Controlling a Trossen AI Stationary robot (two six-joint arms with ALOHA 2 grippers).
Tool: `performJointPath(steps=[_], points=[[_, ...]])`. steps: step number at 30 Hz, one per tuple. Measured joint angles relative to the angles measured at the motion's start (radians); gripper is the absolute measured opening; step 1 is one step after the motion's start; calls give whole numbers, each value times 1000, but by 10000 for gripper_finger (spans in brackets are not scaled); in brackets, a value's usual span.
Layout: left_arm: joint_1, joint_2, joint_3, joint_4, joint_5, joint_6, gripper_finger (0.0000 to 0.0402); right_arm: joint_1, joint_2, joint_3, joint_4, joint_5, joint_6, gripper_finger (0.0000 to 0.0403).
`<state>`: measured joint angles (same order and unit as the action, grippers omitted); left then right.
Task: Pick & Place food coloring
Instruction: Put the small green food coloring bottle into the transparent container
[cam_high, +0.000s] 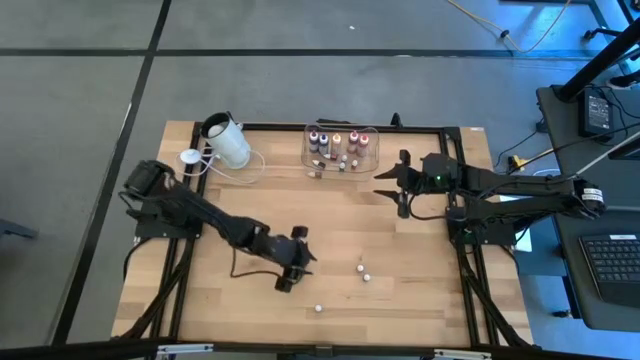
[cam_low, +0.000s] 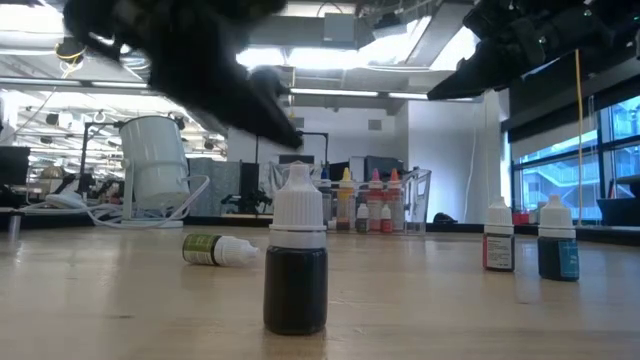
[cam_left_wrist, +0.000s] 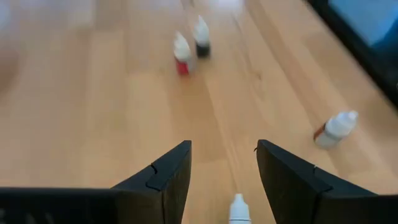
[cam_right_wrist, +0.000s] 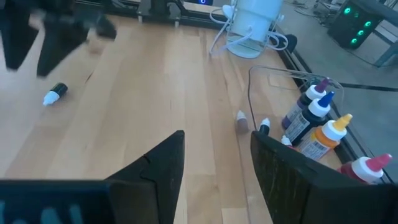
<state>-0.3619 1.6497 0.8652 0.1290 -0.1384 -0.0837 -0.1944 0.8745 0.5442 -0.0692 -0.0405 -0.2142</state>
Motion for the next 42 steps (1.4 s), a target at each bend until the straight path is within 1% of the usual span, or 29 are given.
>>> performJointPath(steps=[3,6,11,18,24,36,42], points=[[-12,85,32,-3,12,0,180,0,0,0,-1,6,1,186],[-18,130,61,-73,29,-17,179,0,1,0,-1,6,1,186],[-28,137,74,-193,31,-108,176,0,10,0,-3,6,2,186],[-45,137,74,-280,23,-106,180,0,50,1,3,27,0,186],[-44,137,74,-283,19,-128,178,0,76,1,8,74,-1,186],[-44,137,74,-261,19,-139,180,0,79,1,8,76,-4,186],[-50,178,74,-261,23,-139,171,0,79,1,8,75,-4,186]])
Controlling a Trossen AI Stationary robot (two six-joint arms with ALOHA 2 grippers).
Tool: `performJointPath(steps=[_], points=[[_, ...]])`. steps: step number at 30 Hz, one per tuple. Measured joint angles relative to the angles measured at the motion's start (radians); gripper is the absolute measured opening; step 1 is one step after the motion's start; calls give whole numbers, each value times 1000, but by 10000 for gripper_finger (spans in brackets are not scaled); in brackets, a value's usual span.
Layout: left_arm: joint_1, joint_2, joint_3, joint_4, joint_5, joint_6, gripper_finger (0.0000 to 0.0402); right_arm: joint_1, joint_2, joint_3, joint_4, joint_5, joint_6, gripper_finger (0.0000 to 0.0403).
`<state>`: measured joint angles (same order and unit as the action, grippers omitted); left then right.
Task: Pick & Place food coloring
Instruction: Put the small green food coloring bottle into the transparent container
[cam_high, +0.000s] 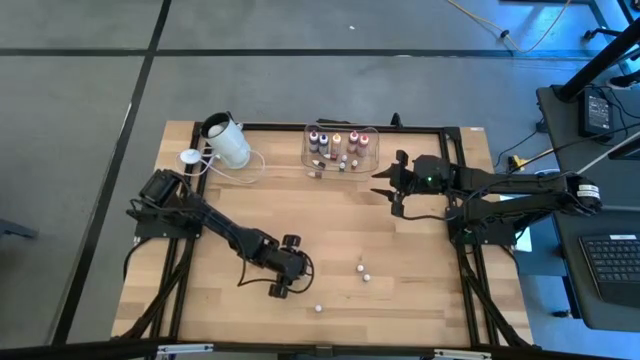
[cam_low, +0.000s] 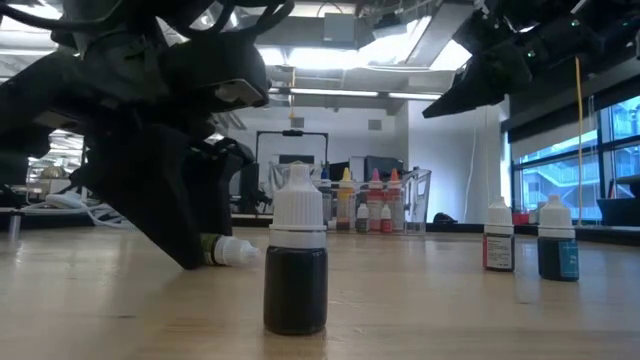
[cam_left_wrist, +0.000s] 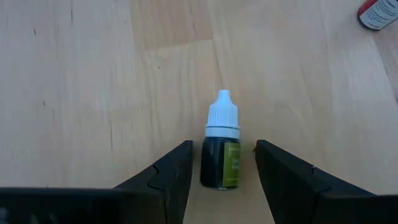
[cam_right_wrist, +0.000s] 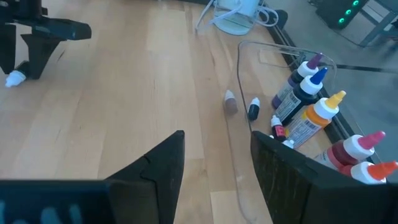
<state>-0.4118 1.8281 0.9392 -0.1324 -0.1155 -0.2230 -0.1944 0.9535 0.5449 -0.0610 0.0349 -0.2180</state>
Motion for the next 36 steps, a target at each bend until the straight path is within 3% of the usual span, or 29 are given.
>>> performJointPath(steps=[6,13,16,21,26,30,33,36], points=[[-2,19,3,4,-2,6,149,0,0,0,0,-1,-2,186],[-3,-2,1,8,-11,61,96,0,0,0,0,-1,-3,186],[10,-6,10,-8,-60,84,75,0,0,0,0,-1,-3,186],[32,-10,63,-10,-210,90,65,0,0,0,0,-1,-3,186],[104,-17,163,0,-500,180,66,0,0,0,0,-1,-3,186],[202,-17,253,2,-582,296,66,0,0,0,0,-1,-25,186],[308,-19,305,11,-545,320,65,0,0,0,0,-1,-34,186],[425,-19,329,8,-398,301,65,0,0,0,-3,-1,-34,186]])
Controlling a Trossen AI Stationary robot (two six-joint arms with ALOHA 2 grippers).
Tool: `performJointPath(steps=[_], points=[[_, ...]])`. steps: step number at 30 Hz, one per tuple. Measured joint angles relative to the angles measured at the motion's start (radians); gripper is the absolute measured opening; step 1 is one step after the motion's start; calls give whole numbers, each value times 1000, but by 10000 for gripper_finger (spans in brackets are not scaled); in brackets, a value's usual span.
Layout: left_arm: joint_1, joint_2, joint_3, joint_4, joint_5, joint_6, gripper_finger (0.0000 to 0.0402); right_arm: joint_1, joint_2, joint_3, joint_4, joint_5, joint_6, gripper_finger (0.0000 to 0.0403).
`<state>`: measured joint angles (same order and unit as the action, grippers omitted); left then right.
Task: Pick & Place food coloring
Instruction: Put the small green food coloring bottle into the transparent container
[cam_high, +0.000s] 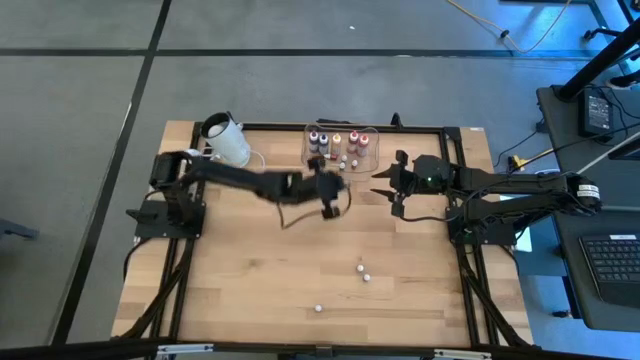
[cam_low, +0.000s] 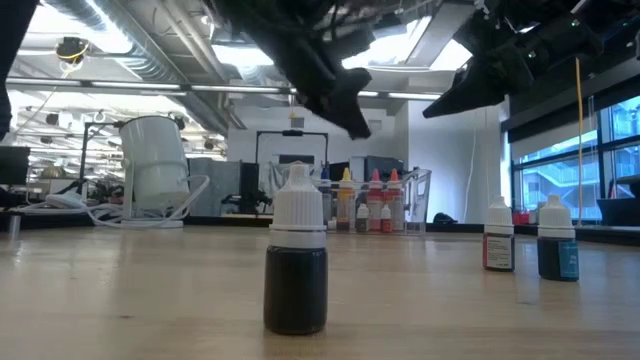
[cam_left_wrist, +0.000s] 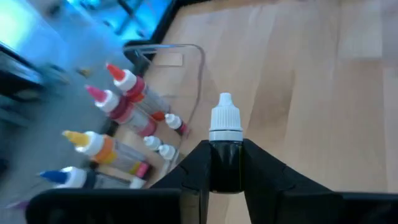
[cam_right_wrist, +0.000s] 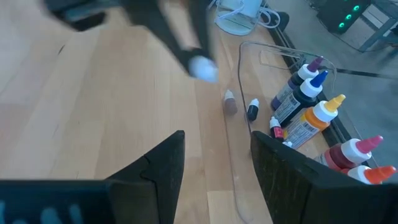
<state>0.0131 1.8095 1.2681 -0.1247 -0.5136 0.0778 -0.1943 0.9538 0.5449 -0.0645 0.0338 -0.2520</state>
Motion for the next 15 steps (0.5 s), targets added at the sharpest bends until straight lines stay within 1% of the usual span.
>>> performJointPath(steps=[3,5,6,8,10,11,15], points=[[118,0,0,0,194,-71,65,0,0,0,-4,0,-1,186],[188,9,-1,-7,286,-122,65,0,0,0,-9,0,-13,186],[218,14,-1,-6,314,-143,65,0,0,0,-10,0,-17,186],[267,19,-2,-16,347,-180,64,0,0,0,-10,0,-20,186],[300,35,1,11,360,-186,65,0,0,0,-10,0,-21,186],[316,41,-1,0,369,-192,66,0,0,0,-10,0,-21,186],[349,82,-2,-1,378,-210,76,0,0,0,-9,1,-22,186]])
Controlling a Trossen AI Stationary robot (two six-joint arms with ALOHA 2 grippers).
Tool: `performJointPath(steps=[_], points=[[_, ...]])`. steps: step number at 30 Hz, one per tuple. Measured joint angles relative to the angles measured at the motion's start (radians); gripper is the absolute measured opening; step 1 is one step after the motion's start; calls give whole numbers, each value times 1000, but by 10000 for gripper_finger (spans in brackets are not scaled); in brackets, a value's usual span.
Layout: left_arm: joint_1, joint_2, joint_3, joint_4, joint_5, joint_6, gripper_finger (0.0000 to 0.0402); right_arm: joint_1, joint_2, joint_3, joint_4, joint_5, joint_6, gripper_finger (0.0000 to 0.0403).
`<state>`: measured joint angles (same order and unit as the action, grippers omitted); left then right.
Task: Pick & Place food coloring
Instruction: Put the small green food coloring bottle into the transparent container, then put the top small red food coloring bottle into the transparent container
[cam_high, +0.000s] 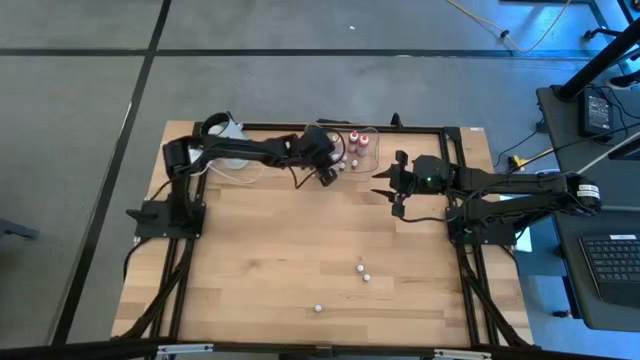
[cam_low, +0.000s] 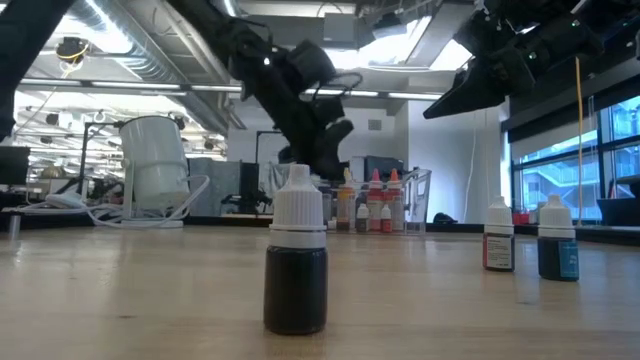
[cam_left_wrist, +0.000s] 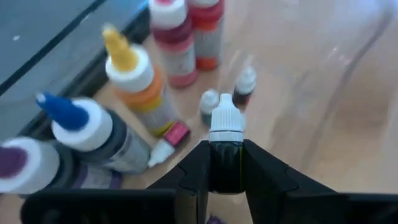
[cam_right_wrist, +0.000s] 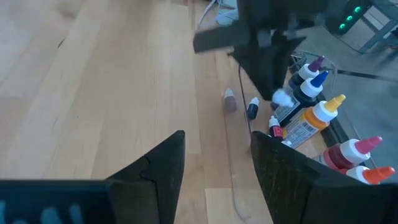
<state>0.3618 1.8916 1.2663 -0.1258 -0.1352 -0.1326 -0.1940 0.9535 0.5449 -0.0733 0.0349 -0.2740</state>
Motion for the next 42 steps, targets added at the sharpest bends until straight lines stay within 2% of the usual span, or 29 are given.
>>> performJointPath(steps=[12,15,17,21,24,27,29,37,42], points=[[9,54,1,13,-5,22,81,0,0,0,0,-1,3,186],[9,55,0,30,-4,23,81,0,0,0,-3,-17,55,186],[8,56,0,40,-4,23,81,0,0,0,0,-72,77,186],[8,56,0,55,-3,23,83,13,4,0,5,-246,34,186],[8,56,0,54,-4,23,86,53,23,0,33,-319,91,186],[8,56,0,55,-4,36,91,88,52,0,84,-325,189,186],[6,56,0,54,-4,72,94,111,83,0,103,-324,195,186],[-12,56,0,57,-5,86,107,249,268,0,286,-325,174,186],[-14,56,0,59,-8,93,116,316,316,15,282,-318,95,186]])
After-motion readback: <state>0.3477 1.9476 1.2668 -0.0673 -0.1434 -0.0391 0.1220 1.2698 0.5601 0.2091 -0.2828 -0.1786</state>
